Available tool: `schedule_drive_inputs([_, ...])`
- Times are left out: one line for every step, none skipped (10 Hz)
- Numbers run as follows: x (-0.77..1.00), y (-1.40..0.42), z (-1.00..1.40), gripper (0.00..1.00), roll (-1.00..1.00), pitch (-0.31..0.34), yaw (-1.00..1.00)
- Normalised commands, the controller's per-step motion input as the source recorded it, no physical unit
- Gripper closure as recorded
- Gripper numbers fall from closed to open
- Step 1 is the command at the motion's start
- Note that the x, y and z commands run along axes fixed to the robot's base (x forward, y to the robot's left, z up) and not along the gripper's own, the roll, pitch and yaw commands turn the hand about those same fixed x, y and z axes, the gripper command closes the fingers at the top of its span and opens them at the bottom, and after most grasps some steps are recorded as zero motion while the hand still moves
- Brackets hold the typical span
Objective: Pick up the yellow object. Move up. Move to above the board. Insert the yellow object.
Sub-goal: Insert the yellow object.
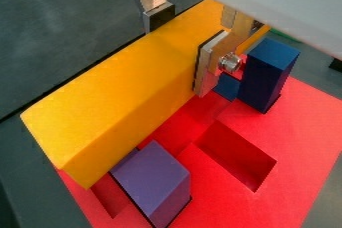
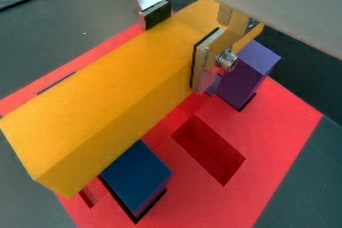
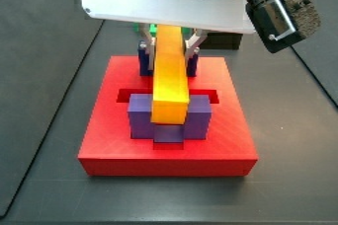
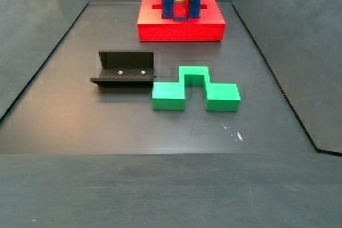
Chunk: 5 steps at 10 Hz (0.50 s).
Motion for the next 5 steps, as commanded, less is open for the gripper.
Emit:
schedule_drive_inputs([0.04,-0.09,-0.46,1.00,0.10,0.000,0.00])
schedule_drive_inputs([0.03,-0.07,-0.49,1.00,0.07,0.000,0.00])
schedule_drive_inputs([0.02,-0.05,-0.44,1.00,0.17,0.000,-0.02])
schedule_drive_inputs([0.00,-0.04,-0.35,1.00,0.18,0.011,-0.07])
schedule_drive_inputs([0.00,-0.02,-0.28,1.00,0.16,0.011,-0.05])
